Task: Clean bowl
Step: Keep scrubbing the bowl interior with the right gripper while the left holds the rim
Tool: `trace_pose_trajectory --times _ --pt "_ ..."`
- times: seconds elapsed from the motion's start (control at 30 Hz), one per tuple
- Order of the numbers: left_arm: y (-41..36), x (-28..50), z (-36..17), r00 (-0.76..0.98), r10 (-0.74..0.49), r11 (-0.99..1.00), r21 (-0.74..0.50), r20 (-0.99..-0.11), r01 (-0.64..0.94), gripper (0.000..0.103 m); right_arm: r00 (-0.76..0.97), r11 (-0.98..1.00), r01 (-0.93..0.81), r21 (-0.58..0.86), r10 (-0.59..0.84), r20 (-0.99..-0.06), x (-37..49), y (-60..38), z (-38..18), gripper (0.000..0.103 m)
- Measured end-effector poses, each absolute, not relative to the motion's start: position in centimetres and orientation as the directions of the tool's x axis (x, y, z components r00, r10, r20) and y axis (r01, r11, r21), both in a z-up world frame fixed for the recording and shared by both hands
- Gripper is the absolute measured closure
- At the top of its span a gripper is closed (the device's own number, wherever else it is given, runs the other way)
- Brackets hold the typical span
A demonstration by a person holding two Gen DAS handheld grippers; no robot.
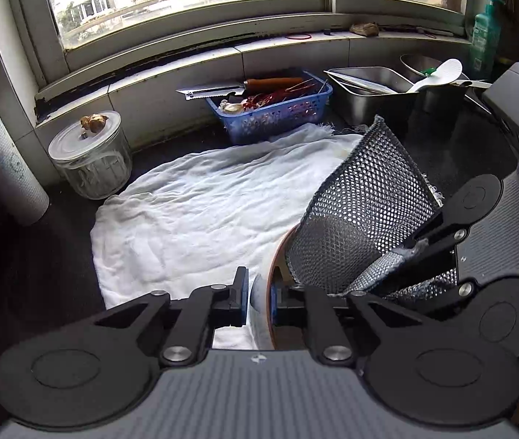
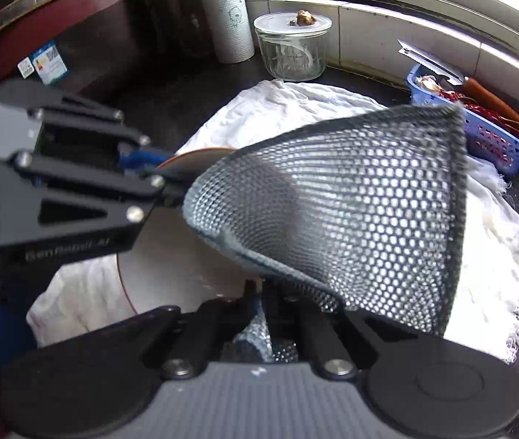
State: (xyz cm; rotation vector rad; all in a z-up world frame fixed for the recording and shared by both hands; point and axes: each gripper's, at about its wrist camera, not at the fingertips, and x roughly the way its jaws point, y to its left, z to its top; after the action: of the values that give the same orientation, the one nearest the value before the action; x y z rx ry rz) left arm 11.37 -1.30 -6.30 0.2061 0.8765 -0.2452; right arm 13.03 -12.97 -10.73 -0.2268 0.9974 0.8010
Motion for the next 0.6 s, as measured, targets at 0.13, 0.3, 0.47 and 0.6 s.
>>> trace_pose_trajectory --times 0.13,0.3,0.47,0.6 --pt "0.1 8.8 -8.2 0.551 -0.149 0.975 -0.030 -0.821 0.219 0.069 0.293 0.728 -0.645 0.232 0.515 -0.805 13.9 -13.4 -10.8 0.101" --pt "1.1 8.6 -7.8 0.594 -0.152 0.983 -0.057 -0.790 0.176 0.089 0.293 0.730 -0.636 0.249 0.527 -0.798 14.0 -13.3 -10.5 0.101" --pt "-1.0 10.8 -6.7 0.639 -0.155 0.927 0.114 -0.754 0.358 0.093 0.261 0.681 -0.705 0.196 0.507 -0.822 12.3 -11.8 -10.9 0.101" --pt "-1.6 11.5 -6.7 0.632 -0.160 0.914 0.128 -0.758 0.385 0.093 0.344 0.729 -0.670 0.141 0.473 -0.811 13.2 -12.5 -10.2 0.100"
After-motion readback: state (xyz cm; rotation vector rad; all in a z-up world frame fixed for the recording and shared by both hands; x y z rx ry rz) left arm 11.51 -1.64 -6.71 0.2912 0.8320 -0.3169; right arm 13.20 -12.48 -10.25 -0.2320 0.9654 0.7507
